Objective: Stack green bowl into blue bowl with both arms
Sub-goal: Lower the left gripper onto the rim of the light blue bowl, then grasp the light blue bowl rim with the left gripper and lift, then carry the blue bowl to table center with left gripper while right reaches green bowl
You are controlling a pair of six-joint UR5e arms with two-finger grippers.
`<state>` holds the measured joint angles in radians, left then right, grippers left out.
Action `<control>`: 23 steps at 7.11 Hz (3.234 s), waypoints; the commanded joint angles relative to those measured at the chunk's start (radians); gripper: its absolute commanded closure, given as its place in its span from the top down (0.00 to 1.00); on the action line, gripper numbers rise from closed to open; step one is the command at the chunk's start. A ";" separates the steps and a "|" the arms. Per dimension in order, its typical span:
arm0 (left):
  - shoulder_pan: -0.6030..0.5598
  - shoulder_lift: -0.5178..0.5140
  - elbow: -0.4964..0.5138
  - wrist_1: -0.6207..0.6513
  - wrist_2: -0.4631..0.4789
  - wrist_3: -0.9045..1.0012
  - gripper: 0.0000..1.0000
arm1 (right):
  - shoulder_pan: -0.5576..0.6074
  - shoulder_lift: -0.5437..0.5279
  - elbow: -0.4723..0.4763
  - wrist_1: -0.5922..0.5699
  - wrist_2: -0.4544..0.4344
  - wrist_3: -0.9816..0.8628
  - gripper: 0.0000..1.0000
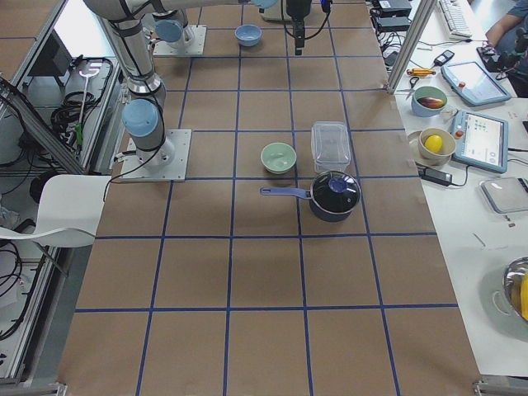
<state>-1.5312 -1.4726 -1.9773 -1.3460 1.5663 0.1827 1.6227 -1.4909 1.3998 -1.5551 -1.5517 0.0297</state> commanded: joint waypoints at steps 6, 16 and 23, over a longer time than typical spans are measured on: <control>0.048 -0.067 -0.437 0.548 0.100 -0.055 0.54 | -0.001 0.001 0.005 0.006 -0.004 -0.002 1.00; -0.292 -0.387 0.097 0.452 -0.069 -0.739 0.00 | -0.317 0.026 0.209 -0.105 -0.008 -0.344 1.00; -0.454 -0.650 0.420 0.424 0.031 -0.871 0.54 | -0.570 0.053 0.772 -0.767 0.007 -0.551 0.90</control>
<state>-1.9809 -2.1166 -1.5718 -0.9233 1.5935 -0.6812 1.0638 -1.4556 2.1033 -2.2220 -1.5441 -0.5153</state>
